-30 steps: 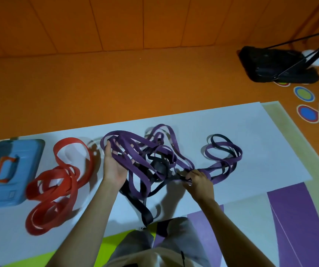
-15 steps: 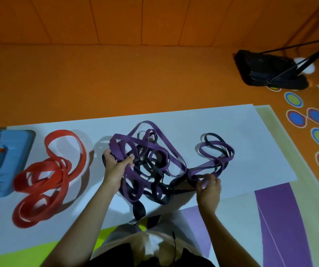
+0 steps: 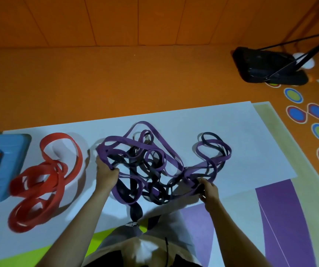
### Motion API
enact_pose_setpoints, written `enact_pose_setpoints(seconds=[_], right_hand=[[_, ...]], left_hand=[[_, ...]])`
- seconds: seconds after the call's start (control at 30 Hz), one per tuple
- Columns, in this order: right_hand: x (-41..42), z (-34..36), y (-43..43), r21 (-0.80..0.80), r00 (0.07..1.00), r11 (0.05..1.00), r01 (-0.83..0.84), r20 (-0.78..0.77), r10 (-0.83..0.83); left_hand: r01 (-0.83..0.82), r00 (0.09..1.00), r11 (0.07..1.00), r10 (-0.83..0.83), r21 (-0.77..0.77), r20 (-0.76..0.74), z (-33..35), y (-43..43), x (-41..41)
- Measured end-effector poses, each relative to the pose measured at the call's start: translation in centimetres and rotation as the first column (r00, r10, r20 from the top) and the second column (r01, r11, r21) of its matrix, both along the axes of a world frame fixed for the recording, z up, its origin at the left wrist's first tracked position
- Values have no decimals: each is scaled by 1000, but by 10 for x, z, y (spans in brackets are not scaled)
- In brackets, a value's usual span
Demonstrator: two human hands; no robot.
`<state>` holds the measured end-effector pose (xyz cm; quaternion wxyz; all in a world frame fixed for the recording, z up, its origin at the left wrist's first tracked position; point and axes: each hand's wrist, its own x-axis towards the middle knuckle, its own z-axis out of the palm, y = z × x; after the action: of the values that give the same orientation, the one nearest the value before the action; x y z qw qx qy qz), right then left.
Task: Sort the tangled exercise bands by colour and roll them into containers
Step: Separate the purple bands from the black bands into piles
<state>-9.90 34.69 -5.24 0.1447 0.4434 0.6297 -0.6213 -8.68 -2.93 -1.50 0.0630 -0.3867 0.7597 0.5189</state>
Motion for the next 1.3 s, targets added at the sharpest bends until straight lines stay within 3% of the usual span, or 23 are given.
enact_pose_setpoints(seconds=[0.13, 0.23, 0.37, 0.43, 0.5, 0.57, 0.67, 0.7, 0.73, 0.77, 0.8, 0.9, 1.0, 1.13, 1.3], right_hand=[[20, 13, 13, 22, 997, 1000, -5, -73, 7], [25, 14, 27, 128, 992, 990, -59, -105, 73], [15, 14, 40, 212, 981, 972, -101, -143, 133], [6, 14, 43, 288, 979, 953, -95, -144, 141], [-4, 16, 41, 311, 958, 936, -164, -177, 227], [-15, 17, 33, 355, 836, 844, -402, -233, 497], [-27, 22, 16, 445, 464, 482, -755, -157, 872], [-31, 26, 12, 442, 351, 367, -818, -120, 929], [-35, 30, 12, 416, 292, 313, -854, -114, 950], [-39, 33, 16, 384, 296, 324, -865, -132, 946], [-44, 36, 21, 369, 358, 395, -841, -168, 918], [-67, 24, 63, 467, 668, 663, -585, -186, 721], [-98, 3, 113, 605, 839, 705, -369, -109, 533], [-140, -11, 138, 505, 922, 798, -330, -7, 386], [-157, -19, 136, 519, 949, 809, -277, 18, 314]], left_hand=[[32, 986, 985, -3, -171, 169, -4, 15, 3], [72, 995, 952, -49, -298, 83, 2, 41, -1], [373, 922, 815, -377, -443, 84, 1, 82, -15], [514, 827, 748, -562, -419, 11, 1, 110, -20], [639, 728, 727, -677, -252, -106, 3, 140, -22], [678, 727, 735, -666, 22, -166, 11, 173, -27], [543, 826, 758, -560, 362, -66, 23, 213, -47], [468, 862, 772, -505, 430, -32, 23, 222, -55], [380, 904, 791, -426, 479, -12, 20, 230, -62], [287, 944, 810, -331, 512, -4, 16, 234, -69], [191, 974, 820, -227, 539, 2, 8, 236, -76], [-11, 998, 797, -27, 604, 53, 7, 235, -87], [-57, 998, 798, 29, 600, 57, 6, 229, -92], [13, 998, 820, -44, 572, 40, 11, 228, -91], [131, 991, 807, -116, 575, -63, 8, 229, -87]])
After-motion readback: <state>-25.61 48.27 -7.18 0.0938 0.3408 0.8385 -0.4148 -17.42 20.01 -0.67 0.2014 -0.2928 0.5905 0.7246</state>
